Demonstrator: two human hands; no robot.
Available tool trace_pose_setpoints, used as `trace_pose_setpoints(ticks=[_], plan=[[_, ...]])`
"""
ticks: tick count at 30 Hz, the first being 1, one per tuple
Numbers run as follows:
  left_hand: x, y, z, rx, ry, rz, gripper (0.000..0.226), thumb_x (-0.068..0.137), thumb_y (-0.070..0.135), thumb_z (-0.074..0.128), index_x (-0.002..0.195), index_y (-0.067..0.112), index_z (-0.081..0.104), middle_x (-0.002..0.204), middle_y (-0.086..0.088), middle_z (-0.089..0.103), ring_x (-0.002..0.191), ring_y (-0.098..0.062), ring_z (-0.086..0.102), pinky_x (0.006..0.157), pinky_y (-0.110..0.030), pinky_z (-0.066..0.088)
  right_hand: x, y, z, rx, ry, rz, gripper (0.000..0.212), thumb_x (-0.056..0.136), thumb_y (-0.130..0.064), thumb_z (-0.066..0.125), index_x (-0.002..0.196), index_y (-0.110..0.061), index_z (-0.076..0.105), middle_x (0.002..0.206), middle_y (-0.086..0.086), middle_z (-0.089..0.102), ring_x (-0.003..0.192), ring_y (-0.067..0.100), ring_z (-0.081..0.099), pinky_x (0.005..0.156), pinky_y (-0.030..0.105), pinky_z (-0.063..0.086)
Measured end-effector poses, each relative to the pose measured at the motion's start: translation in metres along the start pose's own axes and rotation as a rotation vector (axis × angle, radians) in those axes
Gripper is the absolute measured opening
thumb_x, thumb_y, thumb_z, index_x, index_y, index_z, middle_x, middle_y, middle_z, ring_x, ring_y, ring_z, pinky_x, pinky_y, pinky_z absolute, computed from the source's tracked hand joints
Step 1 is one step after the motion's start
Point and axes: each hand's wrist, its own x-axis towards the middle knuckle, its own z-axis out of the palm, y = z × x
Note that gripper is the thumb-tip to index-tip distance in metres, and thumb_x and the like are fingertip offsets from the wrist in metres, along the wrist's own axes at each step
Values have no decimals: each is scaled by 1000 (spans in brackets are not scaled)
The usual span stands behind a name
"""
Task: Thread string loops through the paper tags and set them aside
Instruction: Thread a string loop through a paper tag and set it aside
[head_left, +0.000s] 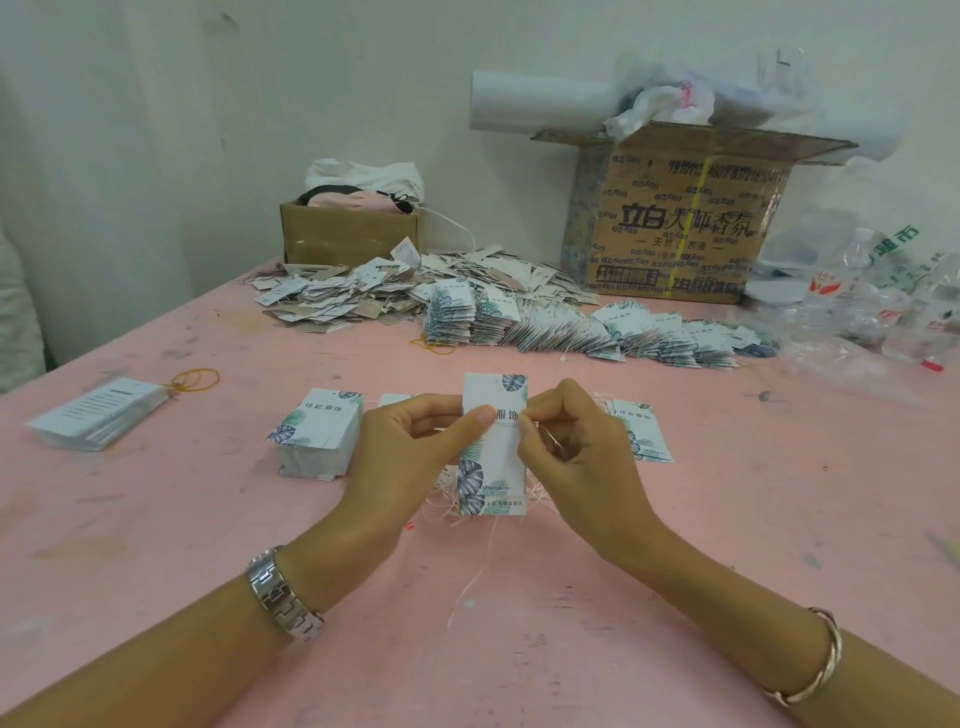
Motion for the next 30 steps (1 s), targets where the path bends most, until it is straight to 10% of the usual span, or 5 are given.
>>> trace_pose_setpoints(ticks=[6, 10, 19, 30], plan=[[-2, 3, 1, -51, -9, -12, 15, 77, 12, 79, 91, 8, 75, 78, -2, 77, 61, -3, 68, 54, -13, 49, 2, -3, 0, 113, 7, 79, 12, 93, -18, 61, 84, -21, 54, 74, 15, 62, 63, 40, 56, 50, 48, 42], [-3, 4, 0, -97, -60, -56, 18, 75, 17, 79, 91, 10, 76, 83, -3, 77, 67, -6, 71, 55, -14, 51, 14, -3, -8, 282, 81, 237, 14, 96, -12, 61, 85, -20, 59, 69, -7, 58, 50, 4, 43, 46, 16, 34], [-6, 3, 2, -116, -231, -127, 30, 67, 23, 78, 94, 9, 76, 92, -11, 77, 80, -17, 74, 65, -20, 57, 24, 4, -25, 481, -292, 364, 7, 87, -21, 64, 93, -20, 67, 54, -9, 45, 44, 5, 21, 42, 15, 21], [-6, 4, 2, -91, -282, -113, 30, 70, 25, 77, 96, 11, 76, 94, -9, 77, 84, -17, 74, 66, -18, 56, 25, 1, -27, 645, -364, 425, 17, 88, -17, 59, 85, -30, 69, 56, -12, 45, 44, 1, 25, 42, 13, 23]])
